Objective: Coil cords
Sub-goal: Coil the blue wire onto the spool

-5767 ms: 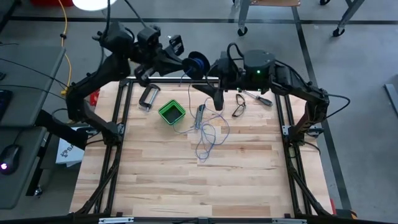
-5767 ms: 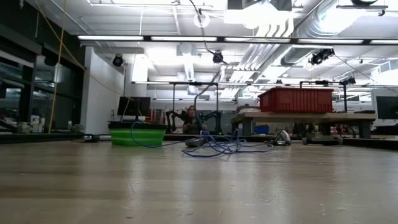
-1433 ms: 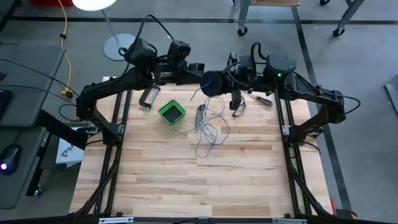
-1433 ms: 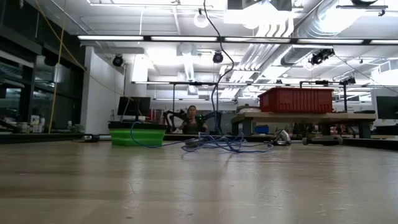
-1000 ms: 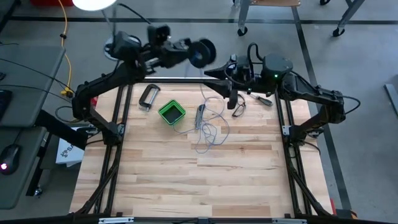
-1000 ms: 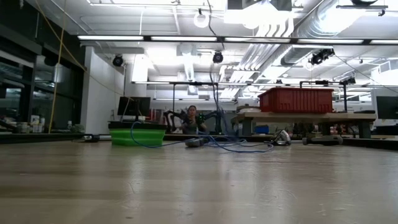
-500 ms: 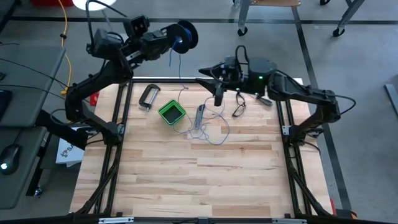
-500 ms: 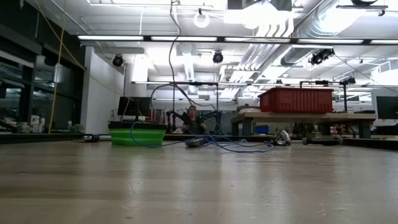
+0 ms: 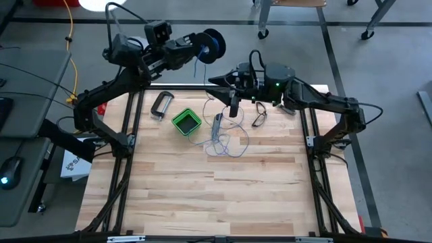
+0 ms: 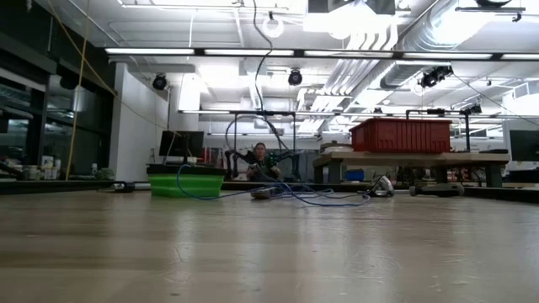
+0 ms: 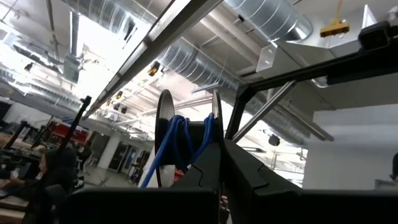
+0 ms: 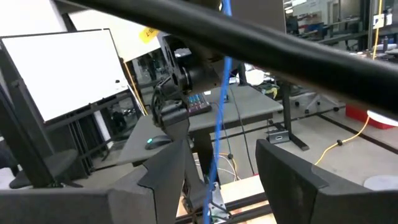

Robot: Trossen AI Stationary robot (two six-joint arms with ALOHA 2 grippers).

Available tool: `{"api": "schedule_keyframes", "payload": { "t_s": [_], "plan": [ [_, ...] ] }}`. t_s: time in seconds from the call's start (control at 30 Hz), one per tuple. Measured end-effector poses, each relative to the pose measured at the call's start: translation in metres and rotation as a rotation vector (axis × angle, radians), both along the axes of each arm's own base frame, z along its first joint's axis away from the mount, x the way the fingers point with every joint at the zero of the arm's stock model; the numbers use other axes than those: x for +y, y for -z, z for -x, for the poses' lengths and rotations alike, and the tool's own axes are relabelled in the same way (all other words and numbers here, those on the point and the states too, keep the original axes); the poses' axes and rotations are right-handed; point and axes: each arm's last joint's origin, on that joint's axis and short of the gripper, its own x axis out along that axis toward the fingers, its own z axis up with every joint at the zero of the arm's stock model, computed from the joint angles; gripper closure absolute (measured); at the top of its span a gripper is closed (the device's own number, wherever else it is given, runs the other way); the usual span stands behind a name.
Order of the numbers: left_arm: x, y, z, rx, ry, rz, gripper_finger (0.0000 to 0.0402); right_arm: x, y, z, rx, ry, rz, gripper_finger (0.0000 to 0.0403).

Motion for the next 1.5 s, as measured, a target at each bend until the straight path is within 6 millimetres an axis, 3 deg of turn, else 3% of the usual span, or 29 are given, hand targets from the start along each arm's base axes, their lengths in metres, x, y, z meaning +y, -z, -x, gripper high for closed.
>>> {"api": "schedule_keyframes", "payload": {
  "t_s": [0.4,1.07,1.2,1.37,1.5],
  "plan": [
    [0.0,0.002,-0.0039,0.0,-0.003,0.0,0.0401,-0.0006,0.0002,0.0001,0.002,0.02,-0.002,0.0217],
    [-0.0021,0.002,-0.0045,-0.001,0.005,-0.001,0.0401,-0.0016,0.0043,-0.0042,0.013,0.039,-0.024,0.0283],
    [-0.0022,0.002,-0.0046,0.0,0.006,-0.002,0.0401,-0.0016,0.0044,-0.0042,0.016,0.04,-0.003,0.0315],
    [-0.0022,0.002,-0.0045,0.0,0.006,-0.002,0.0401,-0.0016,0.0043,-0.0042,0.015,0.04,-0.009,0.039],
    [-0.002,0.002,-0.0045,-0.002,0.001,-0.009,0.0401,-0.0011,0.0043,-0.0043,0.016,0.039,-0.002,0.04]
  ]
}}
